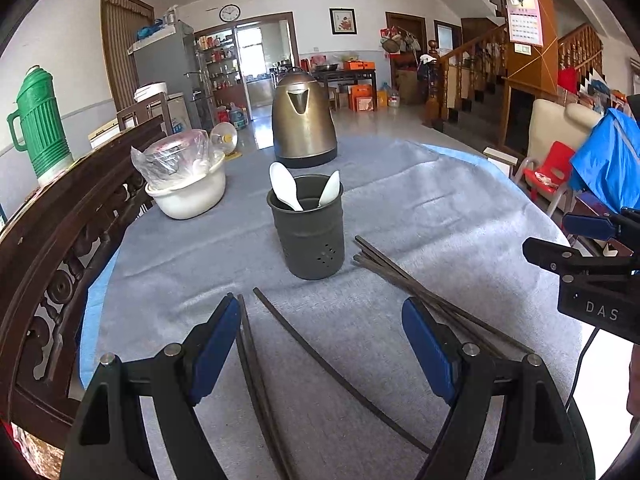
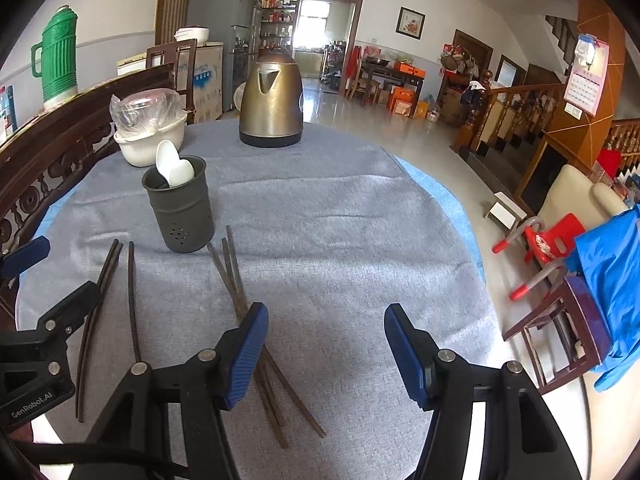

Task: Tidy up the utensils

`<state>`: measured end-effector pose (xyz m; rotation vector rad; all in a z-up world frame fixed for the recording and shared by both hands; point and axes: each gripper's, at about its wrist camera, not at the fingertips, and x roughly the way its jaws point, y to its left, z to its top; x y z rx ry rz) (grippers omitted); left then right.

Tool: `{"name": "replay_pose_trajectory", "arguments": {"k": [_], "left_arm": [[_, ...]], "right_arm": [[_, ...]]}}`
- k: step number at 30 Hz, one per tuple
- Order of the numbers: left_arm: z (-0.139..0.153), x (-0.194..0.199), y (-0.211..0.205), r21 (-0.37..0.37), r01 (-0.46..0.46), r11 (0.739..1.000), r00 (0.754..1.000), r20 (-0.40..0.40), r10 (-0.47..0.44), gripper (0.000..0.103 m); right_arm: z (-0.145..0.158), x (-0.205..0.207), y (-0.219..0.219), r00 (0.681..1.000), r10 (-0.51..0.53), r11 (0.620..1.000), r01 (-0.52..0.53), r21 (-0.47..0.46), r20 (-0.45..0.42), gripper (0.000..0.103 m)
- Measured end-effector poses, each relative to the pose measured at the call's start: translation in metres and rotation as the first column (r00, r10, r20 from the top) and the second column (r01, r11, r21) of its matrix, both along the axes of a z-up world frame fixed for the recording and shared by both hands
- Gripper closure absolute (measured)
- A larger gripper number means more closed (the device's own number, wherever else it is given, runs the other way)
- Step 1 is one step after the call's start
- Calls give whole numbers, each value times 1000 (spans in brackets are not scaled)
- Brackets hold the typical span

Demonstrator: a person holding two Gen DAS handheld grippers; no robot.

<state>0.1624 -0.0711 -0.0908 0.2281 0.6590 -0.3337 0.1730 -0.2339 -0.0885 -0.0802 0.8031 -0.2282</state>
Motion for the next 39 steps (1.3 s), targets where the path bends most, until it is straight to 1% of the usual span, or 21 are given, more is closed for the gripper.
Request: {"name": "replay_pose_trajectory", "arguments": {"k": [16, 26, 31, 36, 37, 39], "left_arm": [[-9, 12, -4, 0, 7, 1000, 999, -35, -7, 20], [-13, 18, 3, -11, -4, 1000, 999, -45, 4, 20], [-15, 24, 16, -21, -31, 999, 998, -54, 30, 20], [-20, 36, 40, -18, -78, 997, 995, -71, 77, 20], [-21, 39, 46, -19, -93, 996, 993, -78, 91, 20], [-25, 48, 63, -21, -134, 991, 986, -102, 132, 20]], "right_arm": [[-9, 13, -1, 999, -5, 1000, 5, 5, -33, 39], [-11, 17, 0, 999, -2, 1000, 2, 1, -42, 39], [-12, 20, 5, 999, 7, 1000, -7, -3, -53, 39], [-14, 25, 11, 998, 22, 1000, -22, -6, -61, 39], [-15, 26, 11, 998, 26, 1000, -26, 4, -64, 39], [-19, 29, 8, 997, 42, 998, -39, 54, -69, 39]]}}
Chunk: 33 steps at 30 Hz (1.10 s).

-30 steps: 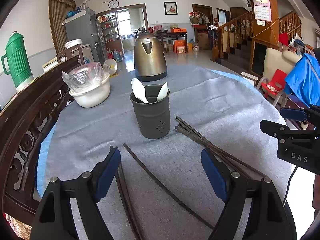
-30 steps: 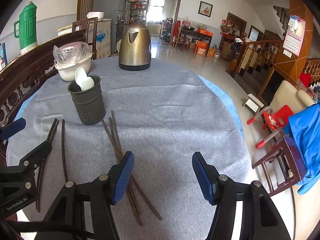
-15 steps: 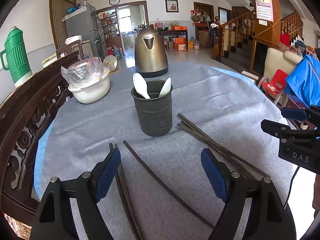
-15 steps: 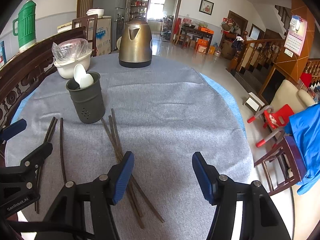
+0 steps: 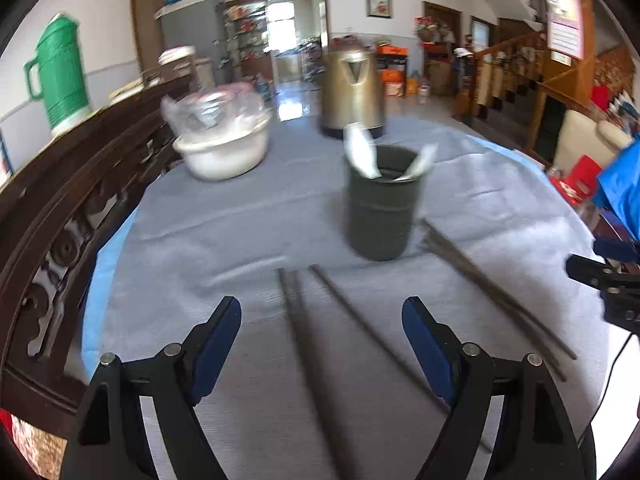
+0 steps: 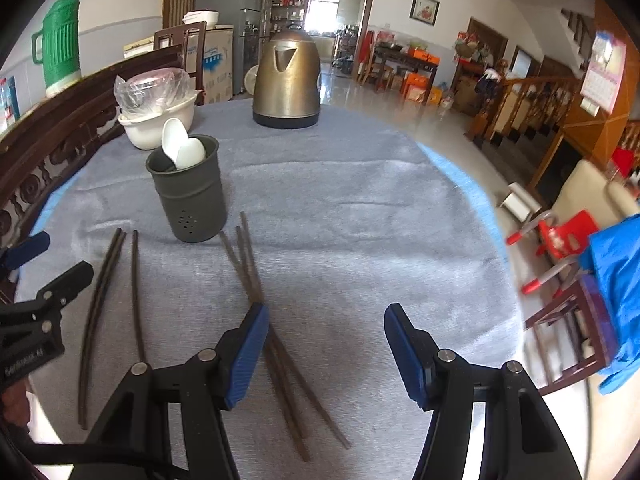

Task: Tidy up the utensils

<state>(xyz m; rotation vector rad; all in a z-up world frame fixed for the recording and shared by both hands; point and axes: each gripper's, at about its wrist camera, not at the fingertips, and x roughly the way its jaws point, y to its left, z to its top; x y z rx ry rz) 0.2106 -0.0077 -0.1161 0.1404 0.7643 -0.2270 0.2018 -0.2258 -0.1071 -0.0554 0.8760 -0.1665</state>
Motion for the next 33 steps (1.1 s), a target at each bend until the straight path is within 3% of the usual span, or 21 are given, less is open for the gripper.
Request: {"name": "replay_pose_trajectory", "arguments": {"k": [3, 6, 10, 13, 20, 25, 29, 33], "left_arm": [[-10, 15, 29, -29, -73, 997, 995, -65, 71, 20], [-24, 27, 54, -84, -139, 987, 980, -158, 125, 20], [-45, 34, 70, -135, -188, 973, 955, -258, 148, 20], [-53, 36, 68, -140, -186, 973, 947, -290, 140, 20], [-61, 38, 46, -137, -124, 983, 948, -309, 77, 21], [-67, 38, 35, -127, -83, 988, 950, -310, 40, 39], [-67, 40, 27, -136, -37, 990, 954, -298, -6, 56], [-68, 40, 15, -150, 18, 989, 955, -291, -62, 69]], "right_arm": [[-11, 8, -12, 1000, 1, 997, 0, 73, -20, 39], [-31, 17, -33, 997, -12, 977, 28, 213, -74, 41], [-64, 23, -57, 988, -29, 925, 83, 371, -149, 53], [-76, 21, -65, 986, -32, 885, 103, 453, -162, 55], [-83, 22, -64, 982, -8, 865, 101, 491, -188, 55], [-83, 19, -62, 979, 14, 847, 97, 523, -204, 55], [-85, 17, -53, 970, 99, 781, 62, 621, -222, 55], [-81, 20, -39, 964, 167, 743, 17, 669, -209, 55]]}}
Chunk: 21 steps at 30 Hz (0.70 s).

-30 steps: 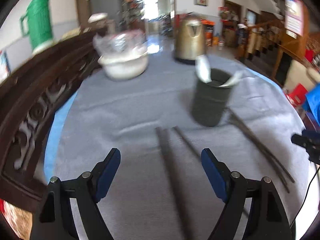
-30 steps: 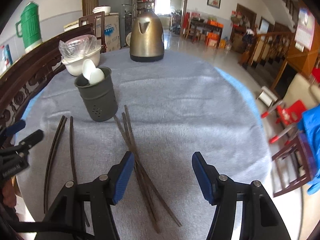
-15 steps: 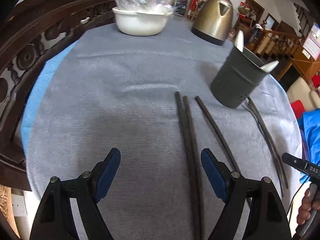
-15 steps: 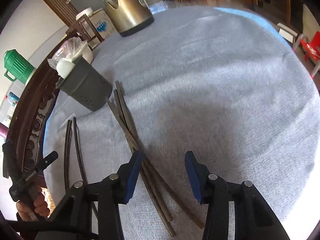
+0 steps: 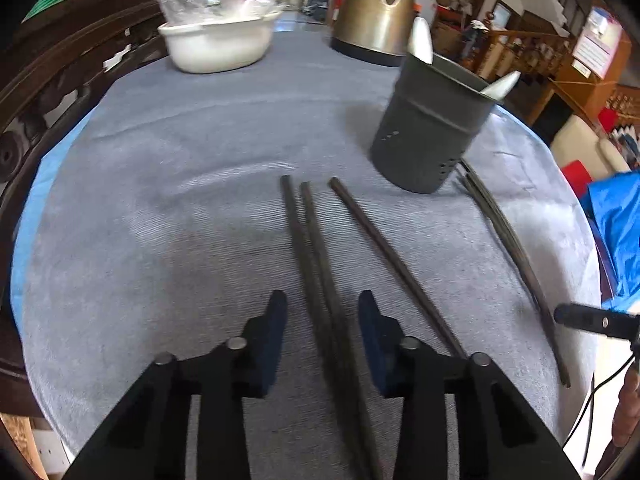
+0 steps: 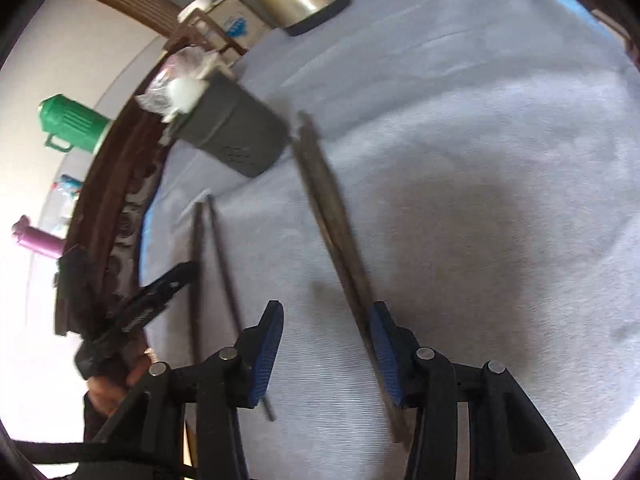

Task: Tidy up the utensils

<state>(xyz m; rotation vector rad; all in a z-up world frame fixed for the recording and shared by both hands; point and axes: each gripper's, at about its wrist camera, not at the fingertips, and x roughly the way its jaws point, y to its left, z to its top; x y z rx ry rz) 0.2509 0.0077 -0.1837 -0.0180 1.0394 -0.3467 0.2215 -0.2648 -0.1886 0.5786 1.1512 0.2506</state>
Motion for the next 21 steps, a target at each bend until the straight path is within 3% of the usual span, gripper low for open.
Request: {"name": "replay_pose_trajectory", "arguments": {"k": [7, 11, 13, 15, 21], "left_arm": [[3, -2, -28, -72, 110, 991, 994, 9, -110, 73], [11, 3, -21, -93, 73, 993, 997, 16, -72, 73], [16, 9, -10, -86, 46, 995, 999, 27, -43, 73], [20, 14, 1, -84, 26, 996, 999, 23, -25, 73], [15, 24, -9, -74, 55, 996, 998, -7, -56, 73]], "right_arm": [[17, 23, 9, 997, 10, 1000, -9, -26, 74, 55], [25, 47, 19, 993, 29, 999, -24, -47, 116, 55], [24, 62, 26, 992, 46, 995, -35, -91, 120, 63], [19, 77, 33, 992, 60, 992, -47, -119, 113, 63], [9, 105, 40, 994, 59, 979, -40, -201, 88, 66]]}}
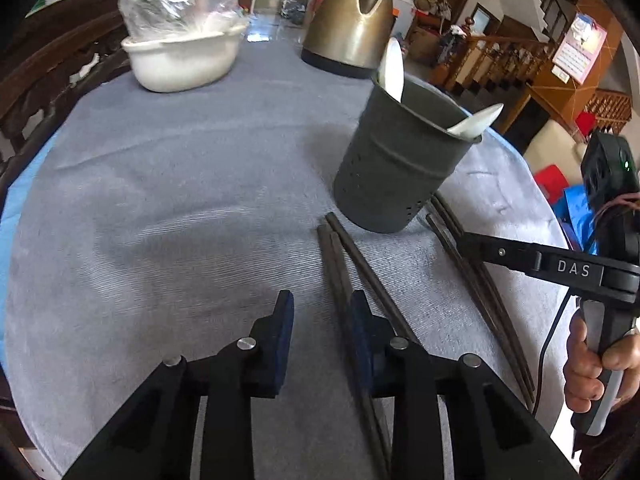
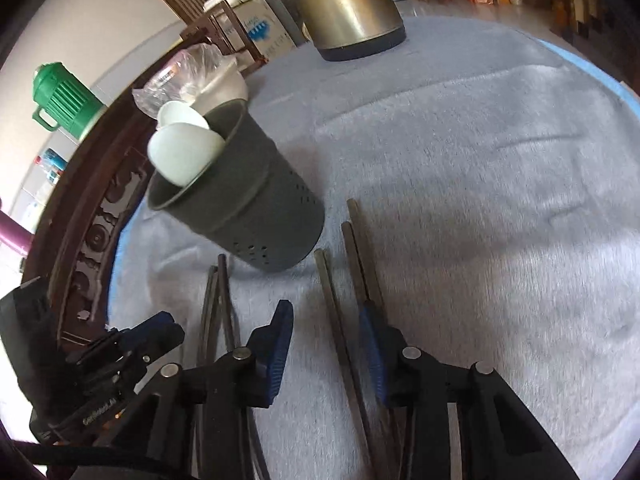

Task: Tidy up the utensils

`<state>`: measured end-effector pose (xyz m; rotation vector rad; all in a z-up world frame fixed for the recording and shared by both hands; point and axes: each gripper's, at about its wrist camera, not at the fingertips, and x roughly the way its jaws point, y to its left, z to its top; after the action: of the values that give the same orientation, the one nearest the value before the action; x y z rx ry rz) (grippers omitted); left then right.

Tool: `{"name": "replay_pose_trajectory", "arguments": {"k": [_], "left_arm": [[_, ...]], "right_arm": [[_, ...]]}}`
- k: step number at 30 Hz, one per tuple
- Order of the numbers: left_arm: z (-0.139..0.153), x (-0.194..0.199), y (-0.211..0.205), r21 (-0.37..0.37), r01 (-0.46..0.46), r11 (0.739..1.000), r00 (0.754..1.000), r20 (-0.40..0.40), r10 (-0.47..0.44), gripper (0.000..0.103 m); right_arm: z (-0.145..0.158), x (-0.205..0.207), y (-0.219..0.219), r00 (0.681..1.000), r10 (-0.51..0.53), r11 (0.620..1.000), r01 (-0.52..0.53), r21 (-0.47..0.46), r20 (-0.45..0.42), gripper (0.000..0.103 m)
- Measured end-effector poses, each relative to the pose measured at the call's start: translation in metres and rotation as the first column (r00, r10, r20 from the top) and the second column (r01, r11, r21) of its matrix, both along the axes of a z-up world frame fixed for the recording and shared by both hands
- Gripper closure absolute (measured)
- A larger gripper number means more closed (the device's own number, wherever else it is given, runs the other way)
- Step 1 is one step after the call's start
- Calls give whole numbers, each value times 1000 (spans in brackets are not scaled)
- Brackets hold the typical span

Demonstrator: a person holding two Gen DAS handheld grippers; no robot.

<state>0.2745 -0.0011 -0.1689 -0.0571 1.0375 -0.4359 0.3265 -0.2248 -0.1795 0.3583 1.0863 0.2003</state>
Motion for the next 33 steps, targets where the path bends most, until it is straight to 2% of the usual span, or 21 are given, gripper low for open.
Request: {"name": "replay_pose_trajectory", "arguments": {"k": [2, 4, 6, 9, 13, 16, 18, 24, 25, 26, 27, 28, 30, 33], "left_arm": [[-5, 6, -3, -2, -3, 1000, 1000, -18, 3, 73], [-12, 14, -13, 11, -14, 1000, 1000, -25, 14, 70], [-13, 17, -9, -6, -28, 1000, 999, -37, 28, 71], [-13, 16, 4, -10, -37, 999, 998, -43, 37, 72], [-9, 18, 11, 38, -51, 998, 998, -39, 53, 72], [-7, 23, 6, 49, -37, 998, 998, -47, 39, 72], [-7, 28, 1, 59, -32, 998, 998, -51, 35, 72], [-14, 47, -10, 63, -42, 997, 996, -71, 46, 72], [-14, 48, -10, 70, -47, 996, 996, -70, 52, 77], [-14, 48, -12, 79, -44, 996, 997, -65, 49, 88], [-15, 49, -13, 83, -33, 996, 997, -65, 39, 92], [-15, 49, -14, 83, -34, 996, 997, -62, 39, 92], [-15, 50, -14, 80, -43, 996, 997, -58, 48, 93], [-9, 44, -8, 63, -61, 996, 997, -34, 63, 96]], "right_arm": [[-3, 5, 2, 1000, -6, 999, 5, -32, -26, 69], [-12, 8, 3, 997, 6, 1000, -7, -16, -82, 77], [-12, 4, 5, 997, 24, 1000, -25, -6, -77, 82], [-13, -4, 11, 994, 59, 998, -57, 24, -91, 83], [-14, -11, 13, 990, 82, 996, -77, 52, -110, 84], [-10, -7, 14, 994, 57, 998, -59, -27, -91, 81], [-10, 0, 15, 994, 48, 998, -53, -44, -99, 80], [-7, 15, 38, 993, 86, 984, -98, -148, -86, 79], [-6, 18, 43, 993, 93, 978, -106, -179, -78, 79], [-6, 19, 46, 993, 97, 974, -110, -198, -73, 79], [-6, 20, 48, 992, 101, 970, -114, -214, -70, 80], [-6, 22, 51, 992, 106, 964, -119, -237, -66, 85], [-6, 23, 57, 992, 112, 957, -124, -264, -62, 88], [-3, 18, 49, 993, 99, 971, -109, -213, -57, 91]]}}
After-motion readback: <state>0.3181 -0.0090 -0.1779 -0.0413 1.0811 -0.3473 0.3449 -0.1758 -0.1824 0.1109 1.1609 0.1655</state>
